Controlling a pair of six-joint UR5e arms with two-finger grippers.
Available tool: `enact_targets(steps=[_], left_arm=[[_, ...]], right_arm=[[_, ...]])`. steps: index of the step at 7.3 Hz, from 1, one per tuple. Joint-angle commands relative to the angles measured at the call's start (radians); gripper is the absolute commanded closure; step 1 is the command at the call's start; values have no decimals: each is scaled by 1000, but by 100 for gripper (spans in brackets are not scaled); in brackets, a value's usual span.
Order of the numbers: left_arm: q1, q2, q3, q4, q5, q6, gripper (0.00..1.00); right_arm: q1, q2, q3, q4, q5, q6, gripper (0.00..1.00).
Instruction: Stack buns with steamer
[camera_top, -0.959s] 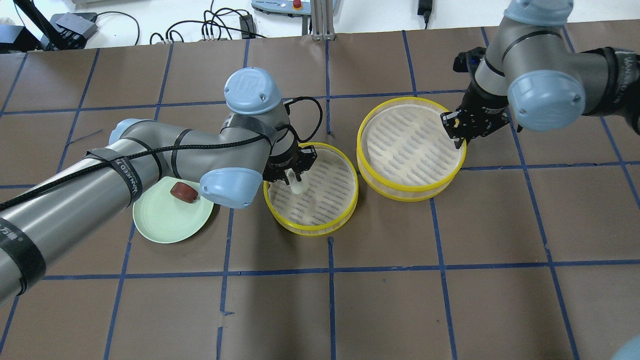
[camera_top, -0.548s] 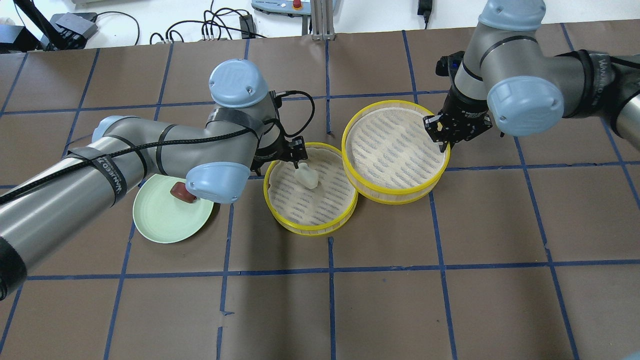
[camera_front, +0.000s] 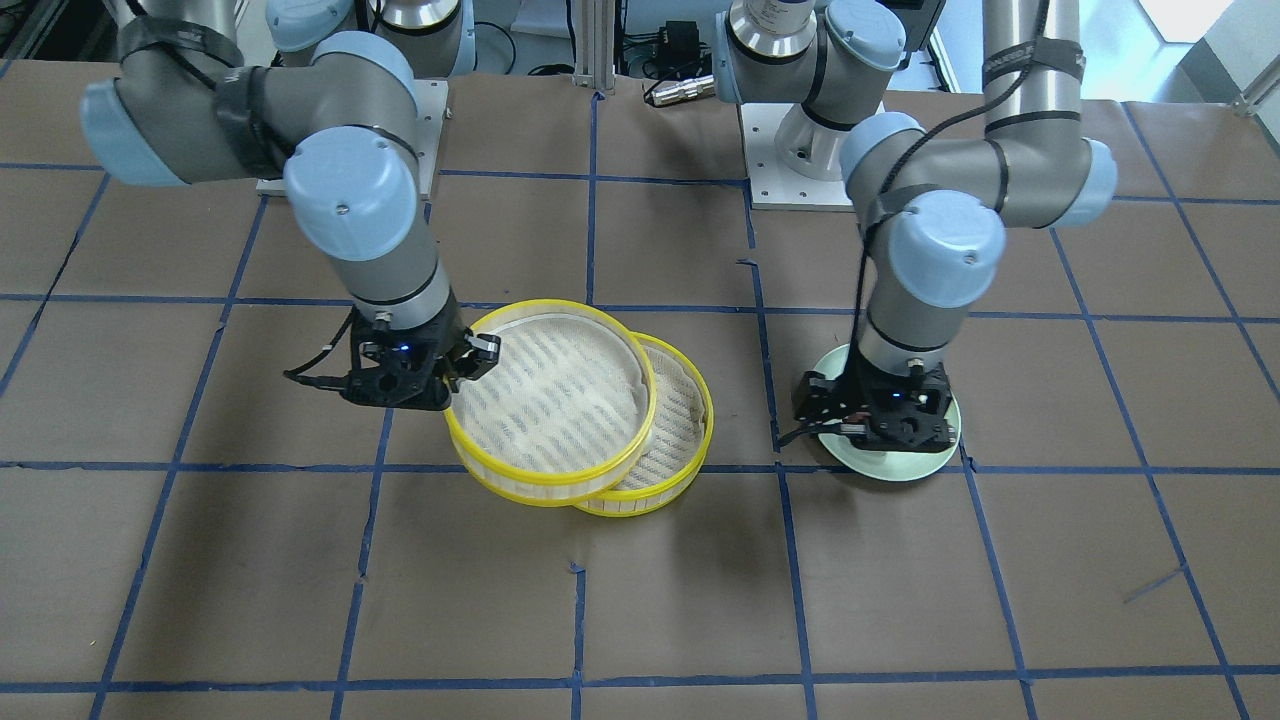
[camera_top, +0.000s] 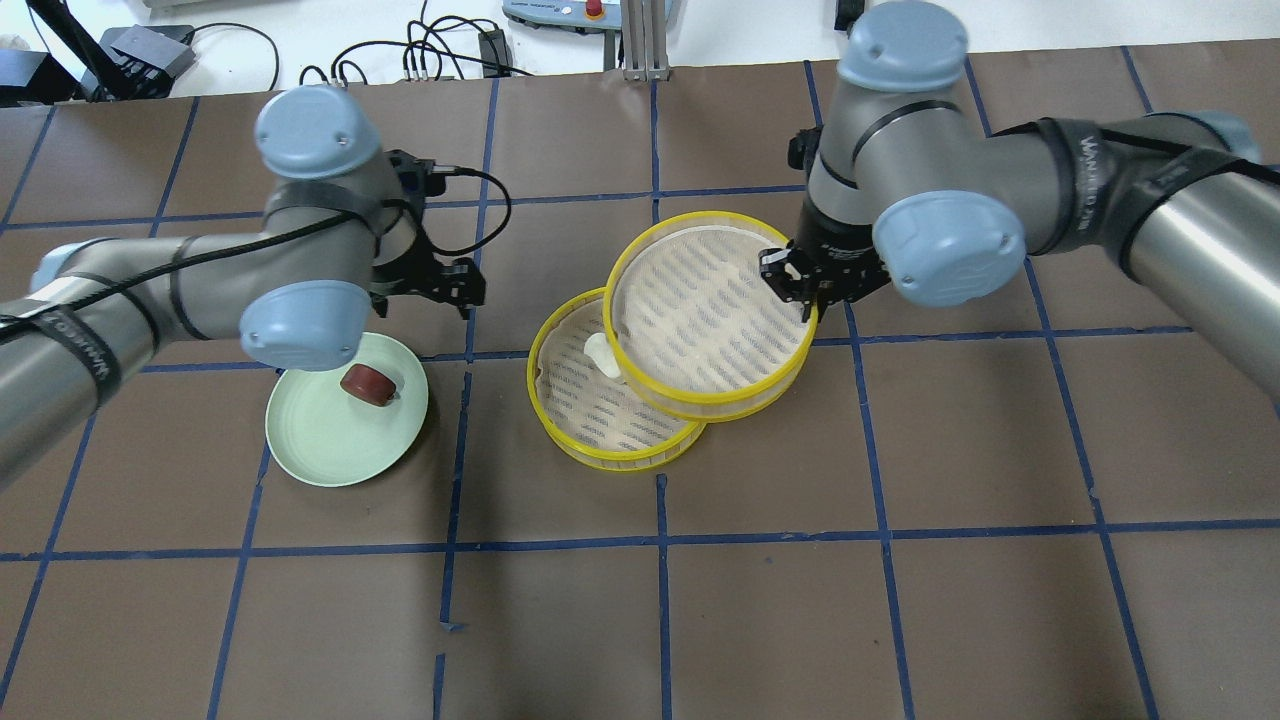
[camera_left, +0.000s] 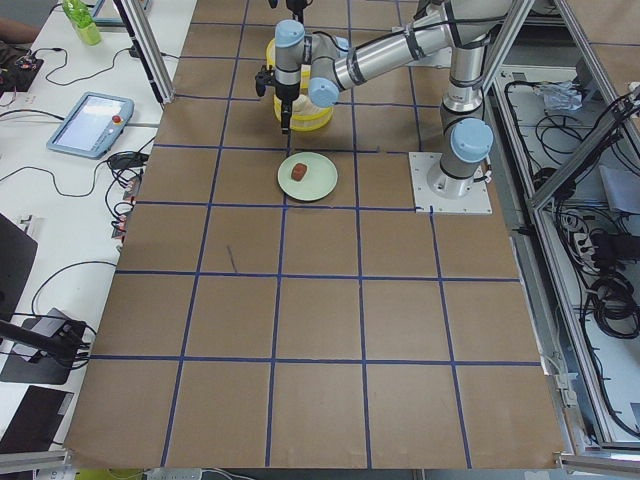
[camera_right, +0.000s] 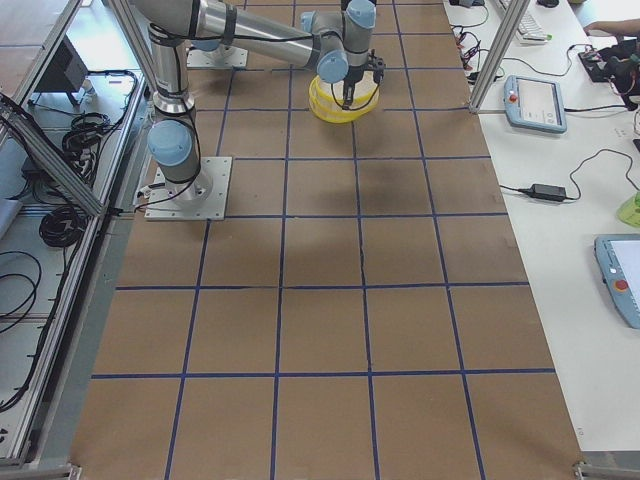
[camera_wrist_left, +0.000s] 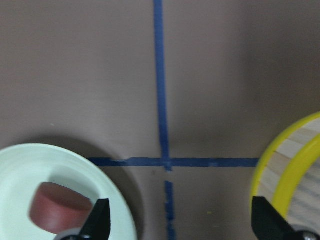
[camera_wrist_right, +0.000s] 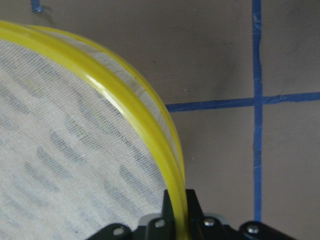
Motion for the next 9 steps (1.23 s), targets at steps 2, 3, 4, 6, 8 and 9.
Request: enact_targets(steps=[2, 3, 4, 6, 8, 9], left_arm=[[136, -18, -85, 8, -11, 146, 2], [134, -23, -84, 5, -49, 111, 1], [127, -23, -85, 3, -68, 83, 2], [122, -35, -87, 3, -66, 86, 6], [122, -50, -88, 3, -51, 91, 63], [122, -50, -88, 3, -50, 88, 84]], right_arm=[[104, 63, -7, -60, -13, 129, 95], [104, 66, -7, -60, -10, 130, 95], [104, 68, -4, -65, -3, 128, 95], [112, 80, -1, -66, 3, 125, 95], [113, 81, 4, -65, -3, 122, 94], [112, 81, 4, -63, 1, 123, 91]])
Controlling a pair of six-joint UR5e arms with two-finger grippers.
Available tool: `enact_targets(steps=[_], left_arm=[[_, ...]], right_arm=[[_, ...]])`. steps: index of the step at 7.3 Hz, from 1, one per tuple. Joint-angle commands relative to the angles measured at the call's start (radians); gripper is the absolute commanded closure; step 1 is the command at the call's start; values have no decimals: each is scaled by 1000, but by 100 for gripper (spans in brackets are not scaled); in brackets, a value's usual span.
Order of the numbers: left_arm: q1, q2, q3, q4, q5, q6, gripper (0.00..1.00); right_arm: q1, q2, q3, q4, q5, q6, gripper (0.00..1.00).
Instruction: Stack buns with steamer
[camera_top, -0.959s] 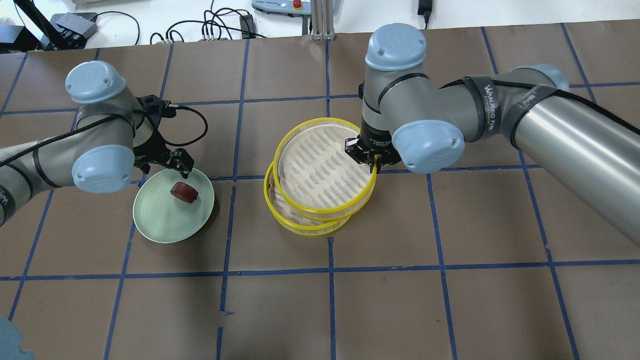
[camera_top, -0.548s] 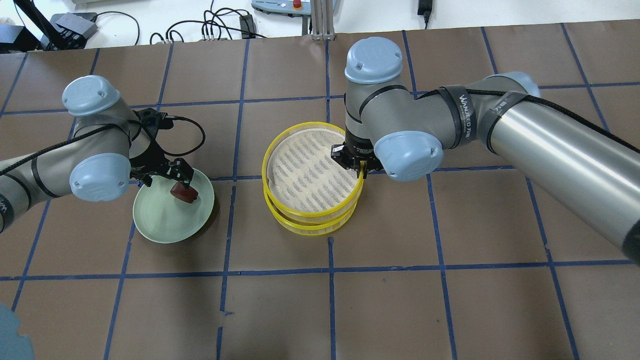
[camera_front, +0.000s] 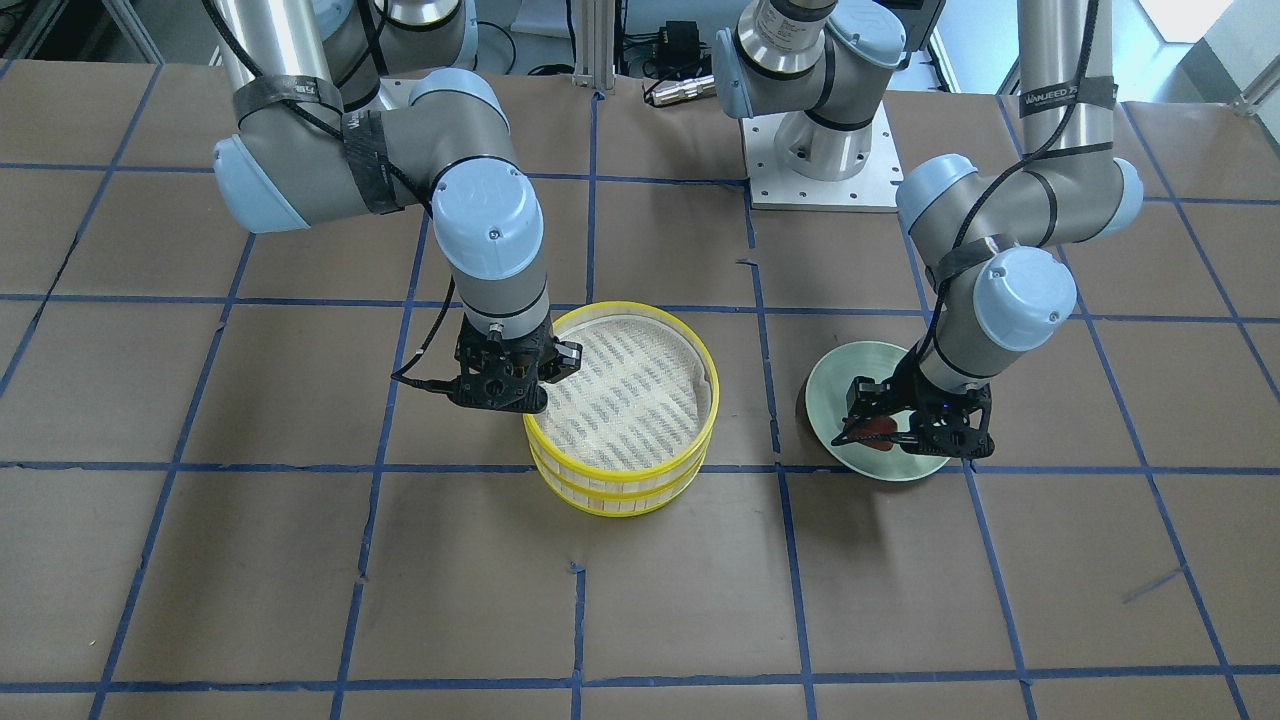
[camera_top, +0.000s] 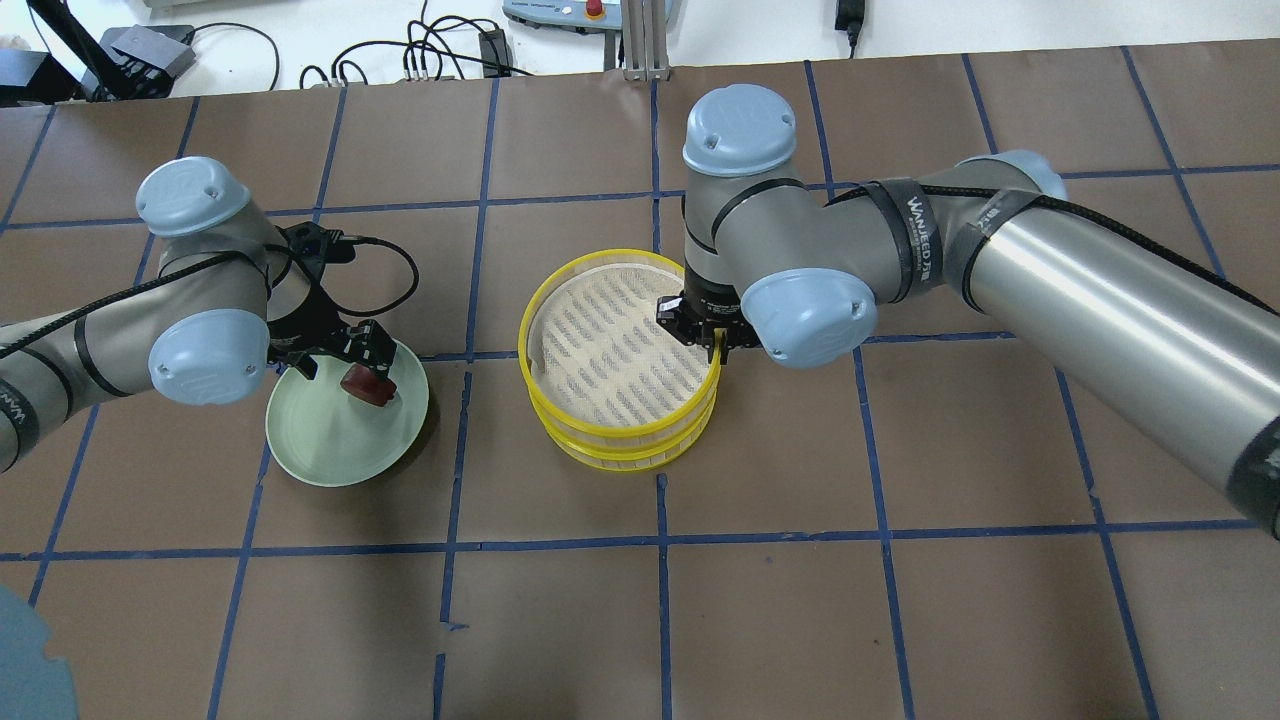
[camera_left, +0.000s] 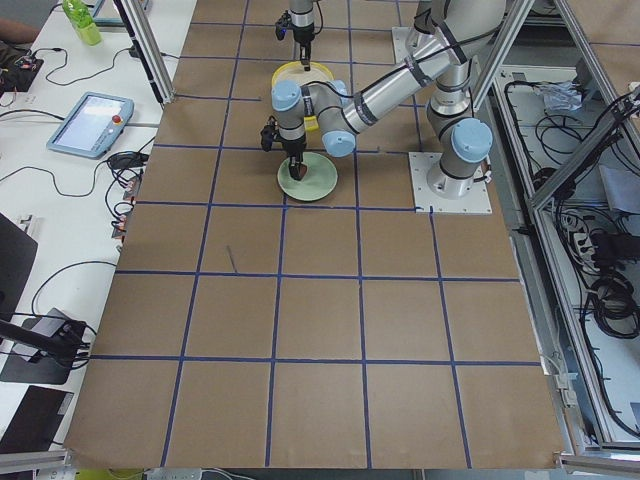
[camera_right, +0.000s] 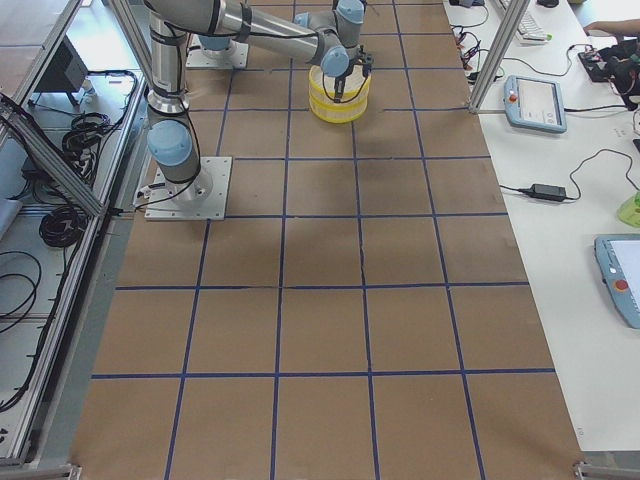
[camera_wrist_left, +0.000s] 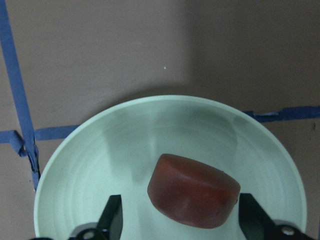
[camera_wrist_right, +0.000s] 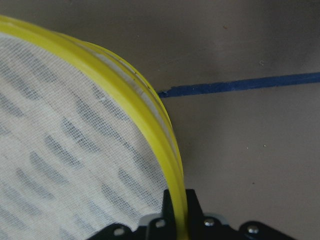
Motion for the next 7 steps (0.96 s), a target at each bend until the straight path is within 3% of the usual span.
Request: enact_targets(steps=[1, 2, 3, 4, 5, 6, 7], left_arm=[[0, -3, 1, 0, 6, -8, 92], [0, 7, 16, 1, 6, -6, 93], [-18, 33, 42, -8, 6, -9, 92], [-20, 76, 59, -75, 6, -11, 91], [-22, 143, 79, -169, 6, -11, 88], [-28, 199, 113, -283, 4, -14, 88], [-58, 224, 159, -363, -5, -58, 88]], right_arm=[[1, -1, 1, 2, 5, 0, 82], [1, 1, 1, 3, 5, 0, 73], [3, 1, 1, 2, 5, 3, 71], [1, 1, 1, 0, 5, 3, 24], [1, -2, -5, 5, -4, -3, 0], [-26, -15, -31, 18, 3, -23, 0], [-55, -60, -84, 117, 5, -29, 0]])
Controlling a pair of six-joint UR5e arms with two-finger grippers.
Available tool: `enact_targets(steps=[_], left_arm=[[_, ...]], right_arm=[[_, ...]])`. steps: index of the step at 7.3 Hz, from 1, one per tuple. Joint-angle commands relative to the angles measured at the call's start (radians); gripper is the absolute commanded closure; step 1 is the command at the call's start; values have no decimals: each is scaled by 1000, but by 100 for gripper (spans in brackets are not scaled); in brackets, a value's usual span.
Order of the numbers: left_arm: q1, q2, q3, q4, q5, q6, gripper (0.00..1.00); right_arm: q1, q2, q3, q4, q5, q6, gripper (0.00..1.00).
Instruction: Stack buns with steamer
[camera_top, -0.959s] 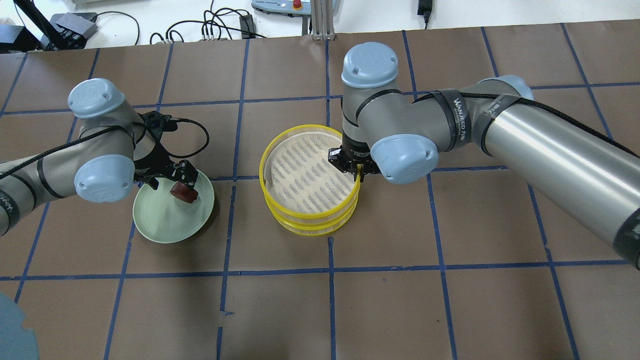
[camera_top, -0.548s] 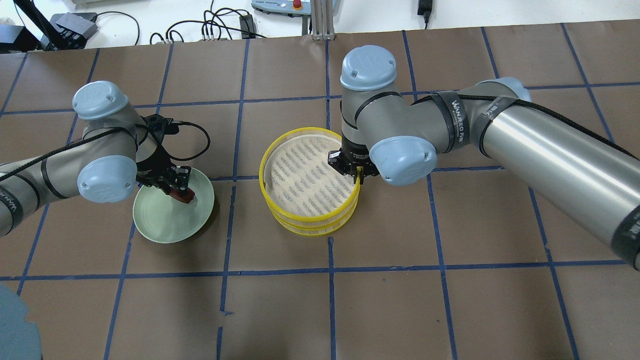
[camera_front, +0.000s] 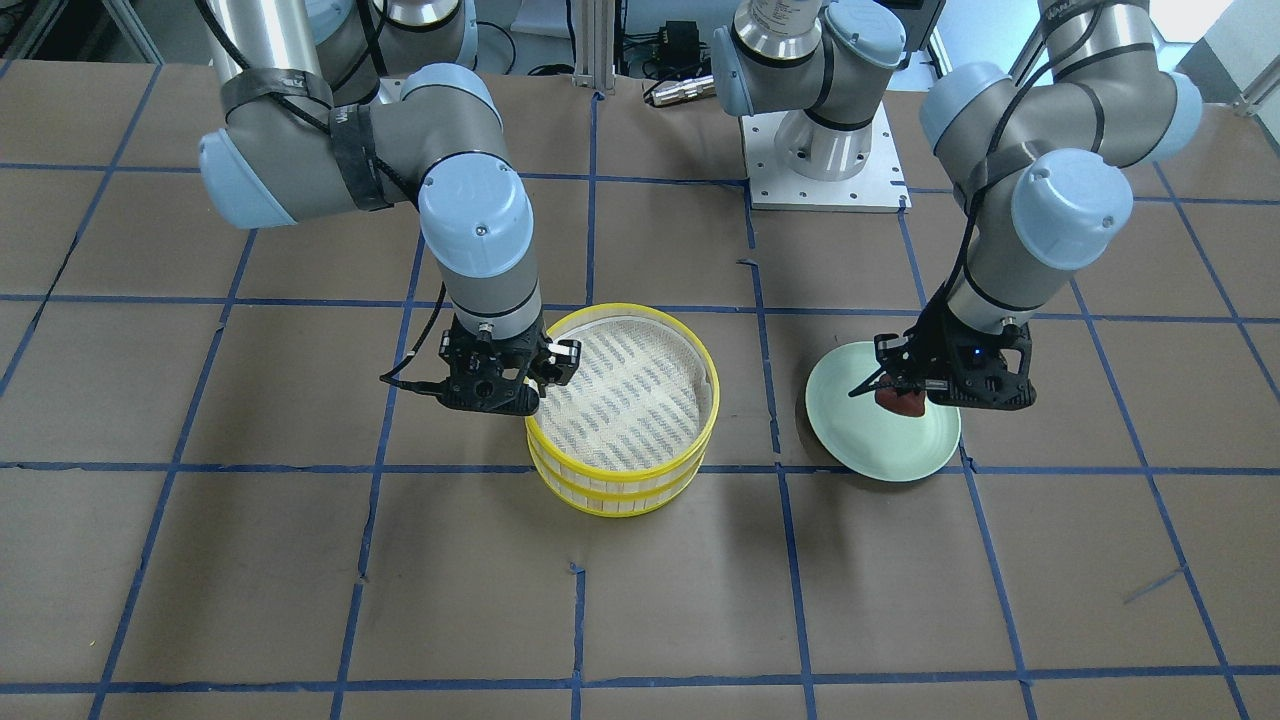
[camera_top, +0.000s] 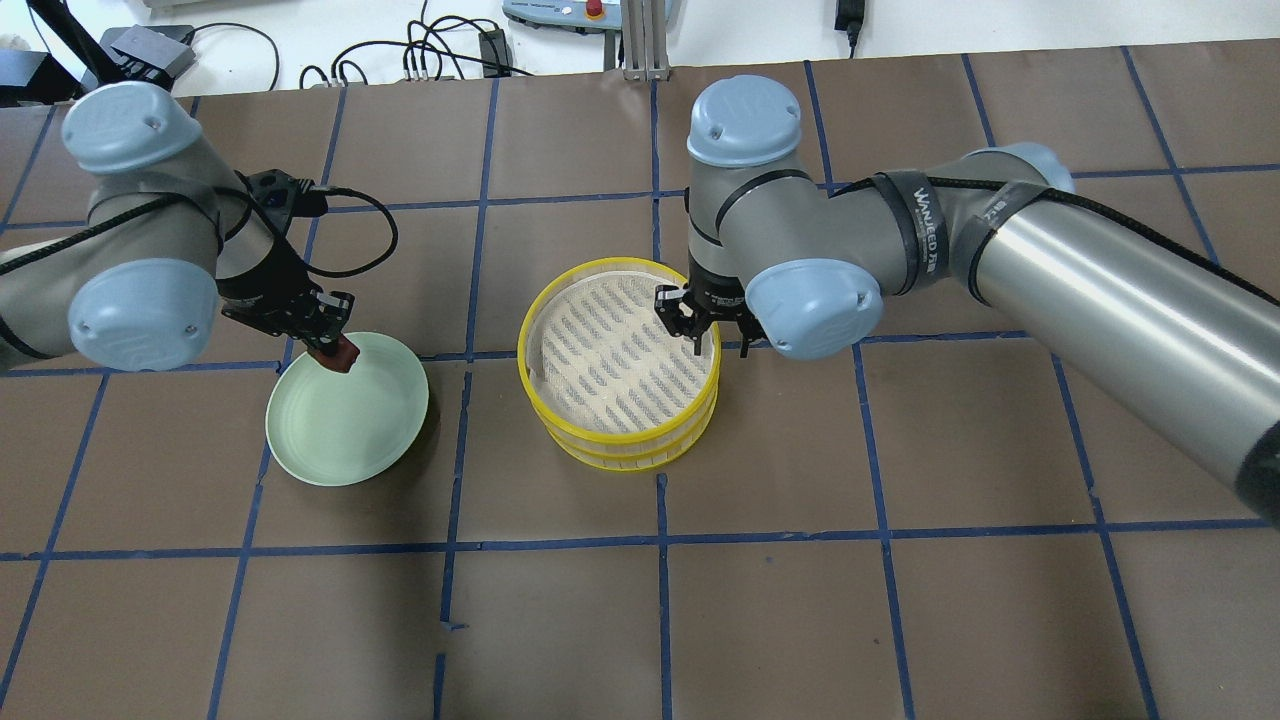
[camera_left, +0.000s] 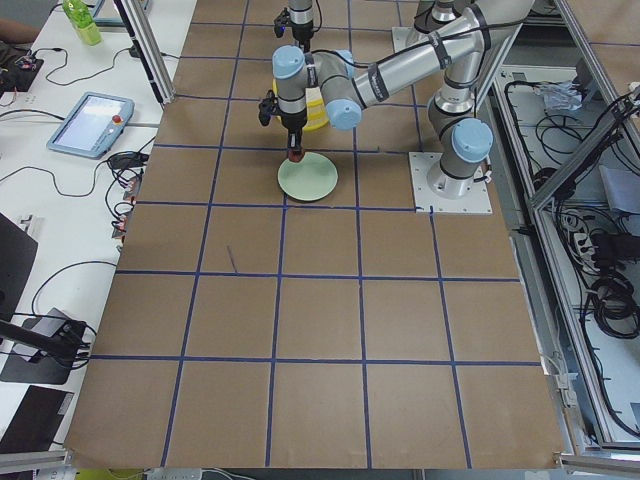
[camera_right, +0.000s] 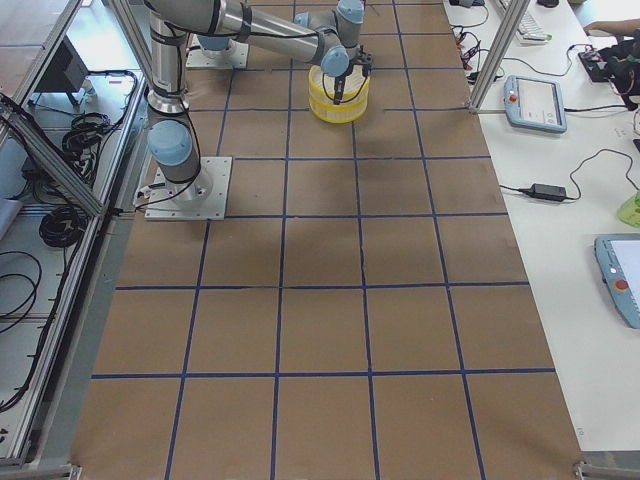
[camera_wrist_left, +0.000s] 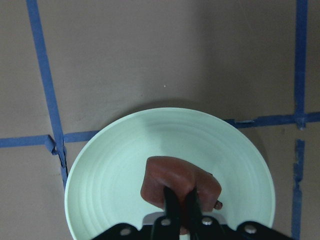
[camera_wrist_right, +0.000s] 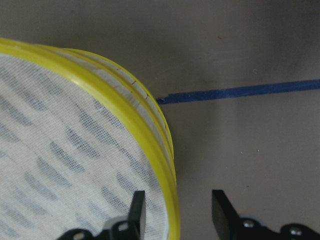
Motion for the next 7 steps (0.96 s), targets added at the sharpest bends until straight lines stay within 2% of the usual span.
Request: enact_targets(steps=[1, 2, 3, 4, 5, 6, 7], left_arm=[[-106, 51, 99, -147, -11, -139, 88], [-219, 41, 142, -149, -25, -300, 88], [-323, 19, 172, -126, -146, -508, 88], [-391, -22, 189, -50, -175, -630, 88], [-436, -71, 191, 23, -177, -683, 88], [-468, -125, 181, 61, -167, -709, 65], [-472, -156, 174, 117, -163, -712, 12]], right_arm=[[-90, -85, -111, 228, 4, -35, 0], [-171, -145, -200, 439, 4, -99, 1], [-224, -177, -269, 587, 4, -159, 2], [-244, -229, -294, 631, 3, -166, 1], [-244, -290, -294, 621, -11, -192, 1], [-246, -300, -288, 573, -11, -215, 0], [-249, -302, -264, 541, -14, -216, 0]])
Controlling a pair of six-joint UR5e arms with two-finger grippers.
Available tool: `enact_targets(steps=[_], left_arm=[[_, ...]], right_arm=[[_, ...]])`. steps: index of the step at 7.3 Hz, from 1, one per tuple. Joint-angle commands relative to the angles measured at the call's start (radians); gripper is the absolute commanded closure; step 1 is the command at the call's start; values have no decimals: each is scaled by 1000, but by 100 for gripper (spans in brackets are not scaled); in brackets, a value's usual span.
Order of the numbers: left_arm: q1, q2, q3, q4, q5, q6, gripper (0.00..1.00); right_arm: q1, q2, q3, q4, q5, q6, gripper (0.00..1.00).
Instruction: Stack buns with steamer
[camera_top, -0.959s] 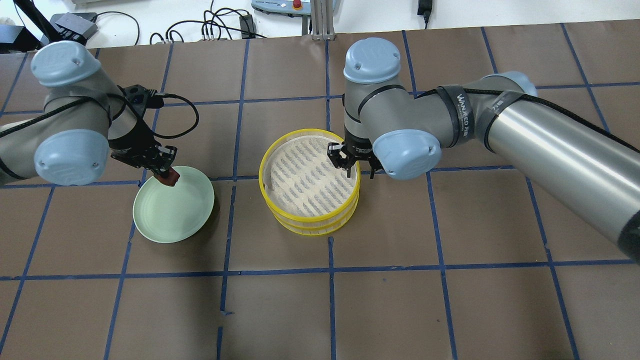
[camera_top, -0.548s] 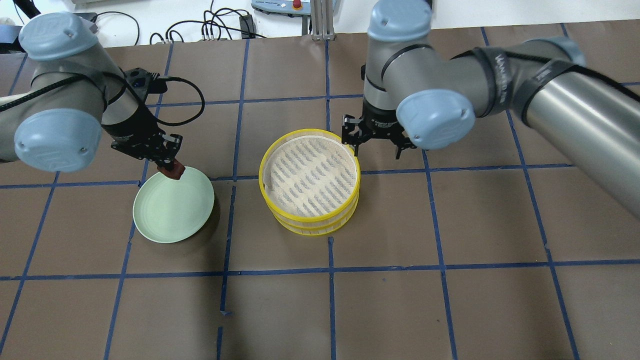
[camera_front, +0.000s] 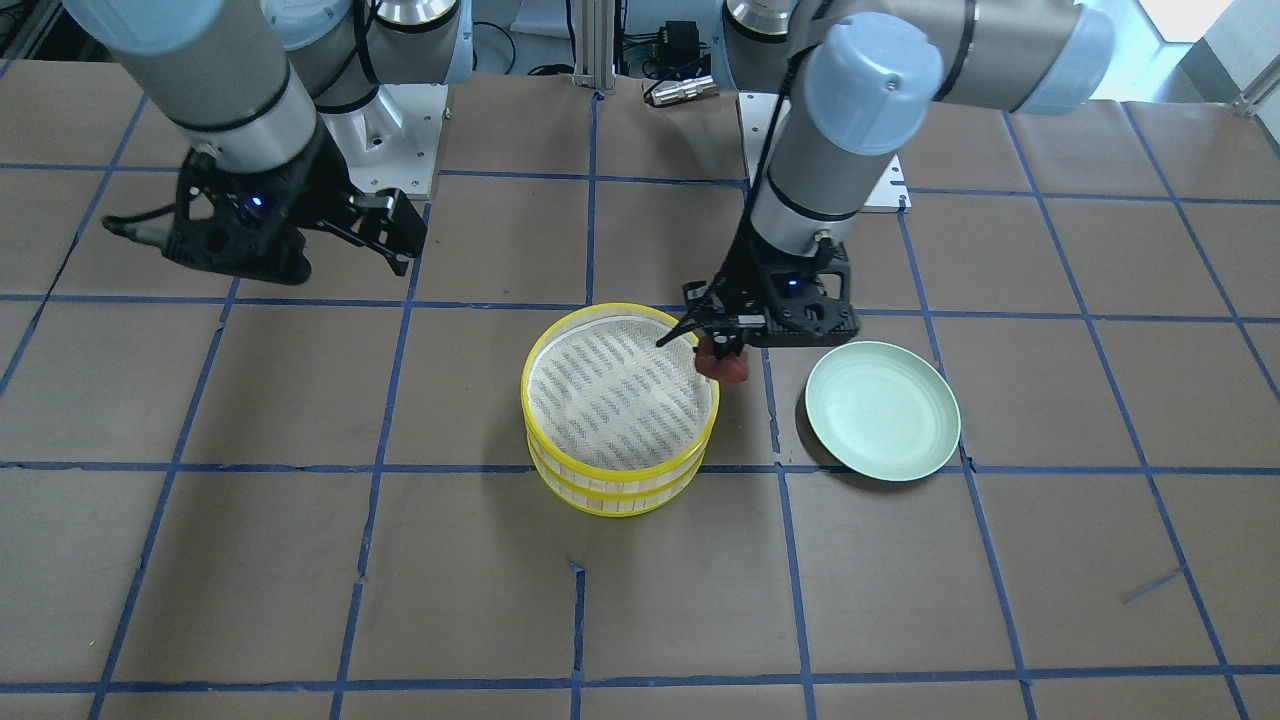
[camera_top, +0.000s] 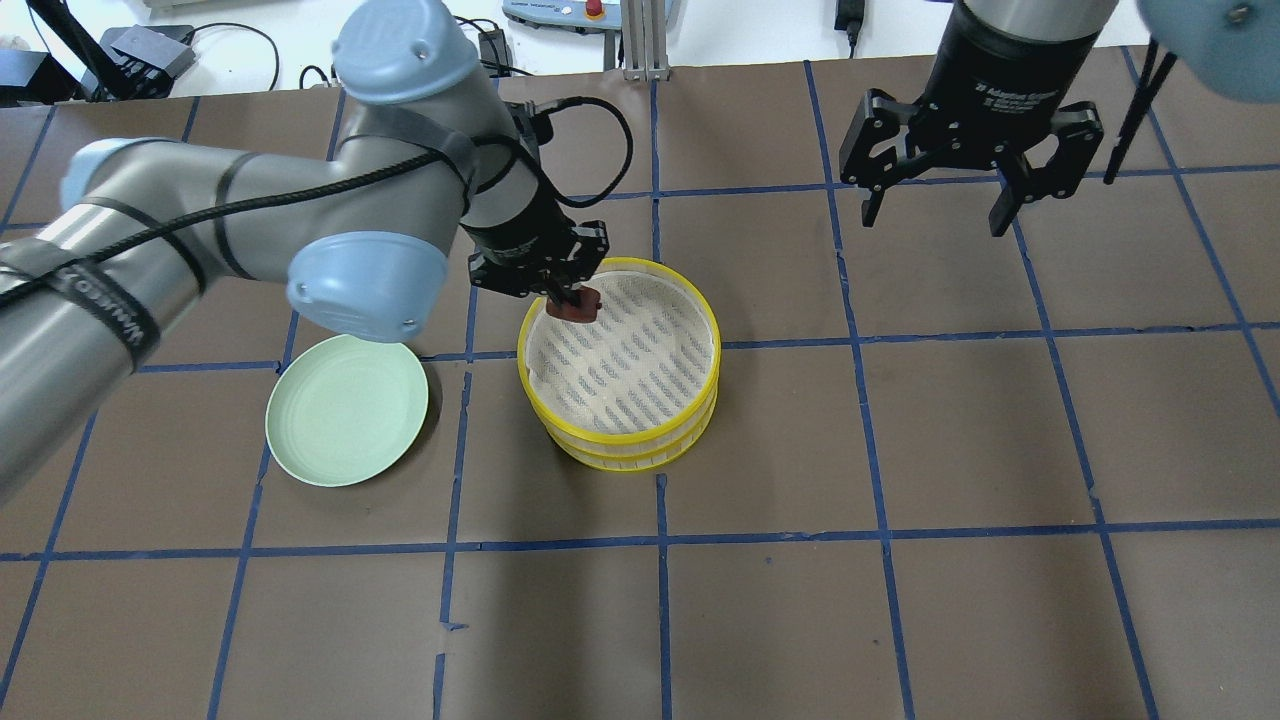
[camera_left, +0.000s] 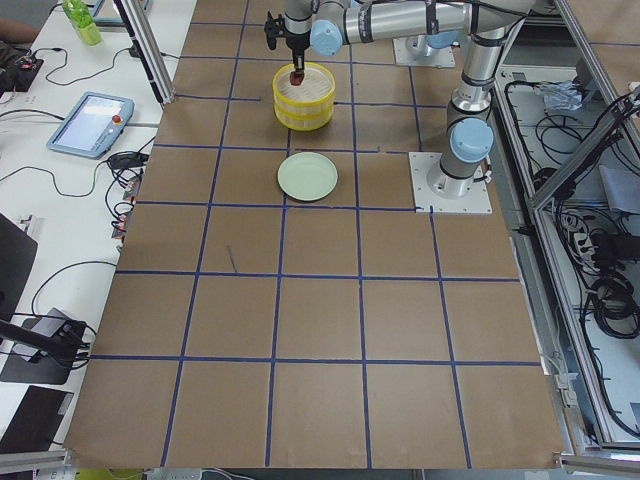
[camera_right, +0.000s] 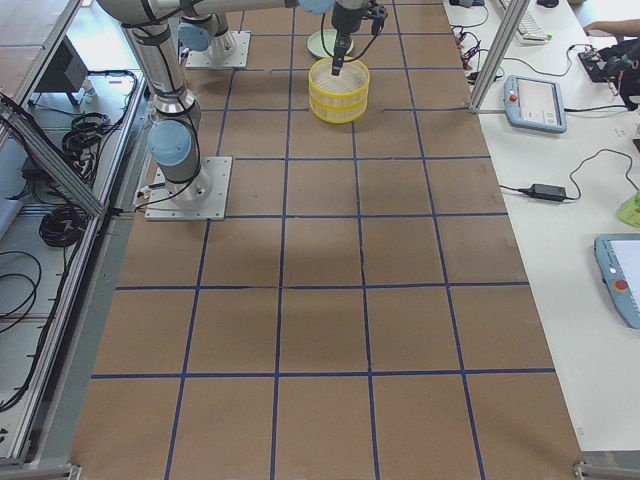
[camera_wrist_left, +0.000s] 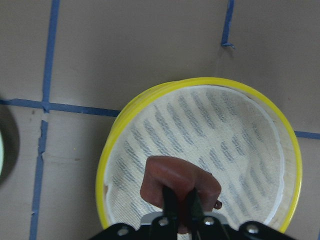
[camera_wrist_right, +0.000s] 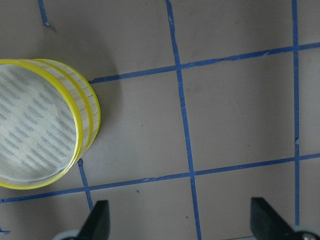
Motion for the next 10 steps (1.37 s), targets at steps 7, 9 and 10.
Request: enact_targets(steps=[7, 9, 10], left_arm=[[183, 141, 16, -190, 195, 475, 1], [312, 275, 77, -488, 197, 594, 0], [337, 310, 107, -608, 201, 596, 0]], right_arm=[[-5, -24, 29, -28, -1, -41, 0], [-5, -24, 29, -26, -1, -41, 0], [-5, -24, 29, -23, -3, -41, 0]])
